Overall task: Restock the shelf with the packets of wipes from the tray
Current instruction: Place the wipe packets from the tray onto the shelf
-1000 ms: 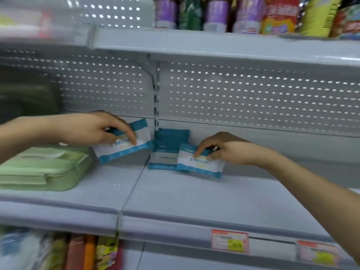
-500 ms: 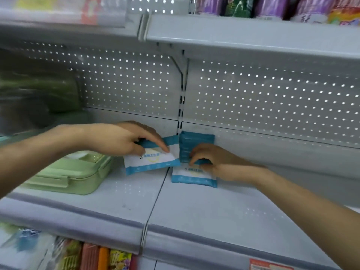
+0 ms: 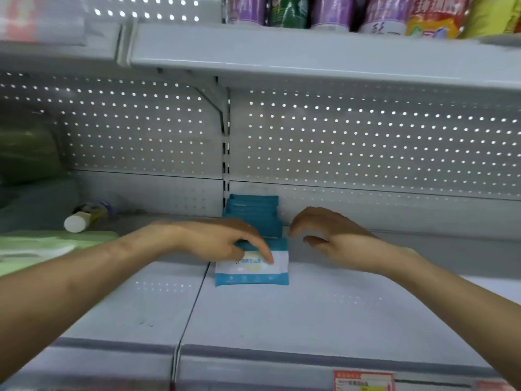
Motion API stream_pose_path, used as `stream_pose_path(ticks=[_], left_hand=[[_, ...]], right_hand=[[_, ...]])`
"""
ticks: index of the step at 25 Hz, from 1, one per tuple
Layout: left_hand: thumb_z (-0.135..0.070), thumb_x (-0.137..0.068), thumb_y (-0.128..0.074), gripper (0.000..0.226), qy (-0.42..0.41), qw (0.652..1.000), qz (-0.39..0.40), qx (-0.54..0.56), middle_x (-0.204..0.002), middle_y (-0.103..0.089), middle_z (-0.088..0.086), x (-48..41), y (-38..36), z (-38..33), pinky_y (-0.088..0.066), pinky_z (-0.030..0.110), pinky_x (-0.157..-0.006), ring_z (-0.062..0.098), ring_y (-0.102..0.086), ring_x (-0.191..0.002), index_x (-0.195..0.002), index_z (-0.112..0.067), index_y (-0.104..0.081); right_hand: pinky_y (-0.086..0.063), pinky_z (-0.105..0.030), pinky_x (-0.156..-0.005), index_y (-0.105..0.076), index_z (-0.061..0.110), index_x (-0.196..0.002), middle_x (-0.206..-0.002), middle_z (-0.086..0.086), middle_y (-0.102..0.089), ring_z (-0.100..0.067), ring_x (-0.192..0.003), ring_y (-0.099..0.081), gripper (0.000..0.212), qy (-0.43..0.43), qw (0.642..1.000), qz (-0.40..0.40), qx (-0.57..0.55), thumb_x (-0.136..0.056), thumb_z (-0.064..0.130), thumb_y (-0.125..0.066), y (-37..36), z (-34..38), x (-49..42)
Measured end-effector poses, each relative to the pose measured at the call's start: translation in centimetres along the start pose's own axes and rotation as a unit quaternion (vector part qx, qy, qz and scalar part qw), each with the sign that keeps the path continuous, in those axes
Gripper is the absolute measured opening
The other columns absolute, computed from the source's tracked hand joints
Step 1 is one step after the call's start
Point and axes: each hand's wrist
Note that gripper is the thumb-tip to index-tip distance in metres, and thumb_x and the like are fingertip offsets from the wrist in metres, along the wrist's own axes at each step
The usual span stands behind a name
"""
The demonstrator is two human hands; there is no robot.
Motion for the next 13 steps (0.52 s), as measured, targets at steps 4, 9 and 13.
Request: stream_pose_path(ticks=[4,9,13], left_hand=[[-0.006,-0.098,-0.051,0.054,-0.026,0.999,-0.017,-0.011,-0.132,-0.049,-0.022,-0.4,-0.6,1.6,-0.036,0.026,-0.107,-0.001,-0.044,-0.124,-0.123,-0.052,-0.062],[-0.004,-0.095,-0.058,0.056,-0.007,0.999,-0.045,-0.030,-0.142,-0.041,-0.028,-0.2,-1.0,1.7,-0.030,0.023,-0.112,-0.010,-0.033,-0.130,-0.114,-0.056,-0.067],[-0.006,-0.092,-0.063,0.046,-0.080,0.986,-0.133,-0.055,-0.144,-0.045,-0.014,-2.9,-1.3,-2.9,-0.028,0.026,-0.116,0.003,-0.037,-0.135,-0.120,-0.043,-0.068]], right_hand=[[-0.035,-0.018,-0.104,-0.066,0.030,-0.123,-0.128,0.015,-0.057,-0.006,-0.118,-0.050,0.034,-0.014,0.999,-0.018,0.031,-0.098,0.009,-0.058,1.1,-0.6,3.9],[-0.044,-0.029,-0.103,-0.067,0.030,-0.121,-0.127,0.016,-0.058,-0.006,-0.119,-0.054,0.031,-0.045,0.998,-0.025,0.027,-0.097,0.012,-0.060,1.6,-1.6,8.1],[-0.044,-0.030,-0.100,-0.068,0.028,-0.121,-0.125,0.012,-0.060,-0.009,-0.117,-0.054,0.028,-0.083,0.995,-0.042,0.028,-0.098,0.013,-0.060,2.1,-1.6,13.1]])
Point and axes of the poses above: each hand's wrist, its own x-axis away from the middle knuckle, its own y-axis out of the back of the hand, z = x × y
